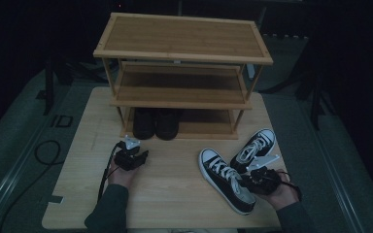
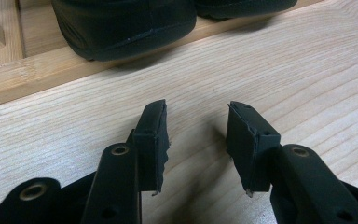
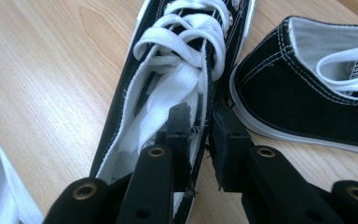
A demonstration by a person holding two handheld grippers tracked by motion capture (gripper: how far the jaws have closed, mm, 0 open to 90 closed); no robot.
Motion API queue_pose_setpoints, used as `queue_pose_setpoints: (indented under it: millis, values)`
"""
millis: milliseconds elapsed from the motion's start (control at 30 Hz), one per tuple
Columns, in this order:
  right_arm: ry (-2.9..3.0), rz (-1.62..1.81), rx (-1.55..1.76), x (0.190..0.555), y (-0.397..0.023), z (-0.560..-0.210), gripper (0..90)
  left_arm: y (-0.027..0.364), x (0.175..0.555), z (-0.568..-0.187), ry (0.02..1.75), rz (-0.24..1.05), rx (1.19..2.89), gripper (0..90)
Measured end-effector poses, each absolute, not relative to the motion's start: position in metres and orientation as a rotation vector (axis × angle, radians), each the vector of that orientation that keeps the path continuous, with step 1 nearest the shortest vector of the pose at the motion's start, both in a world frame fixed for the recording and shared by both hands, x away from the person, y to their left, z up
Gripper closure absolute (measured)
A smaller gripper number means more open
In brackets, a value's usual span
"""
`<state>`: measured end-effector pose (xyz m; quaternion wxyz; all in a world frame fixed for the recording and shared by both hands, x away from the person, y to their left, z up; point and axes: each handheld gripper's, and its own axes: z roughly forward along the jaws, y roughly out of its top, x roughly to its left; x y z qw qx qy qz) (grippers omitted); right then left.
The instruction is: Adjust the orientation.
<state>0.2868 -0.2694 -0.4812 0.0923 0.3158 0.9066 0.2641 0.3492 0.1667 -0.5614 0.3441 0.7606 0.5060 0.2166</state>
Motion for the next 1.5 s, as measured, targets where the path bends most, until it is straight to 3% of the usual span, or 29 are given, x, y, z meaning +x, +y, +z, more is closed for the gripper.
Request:
queue_pose_setpoints:
  millis: [633,1500]
  values:
    - [2.716,0.734,0.956,0.302,-0.257,-0.492,87.7,0.167,0.349,-0.561,1.314,0.563,1.975,58.5]
    - [2.717,0.865,0.961,0.312,-0.255,-0.474,88.4,0.167,0.349,-0.561,1.314,0.563,1.976,58.5]
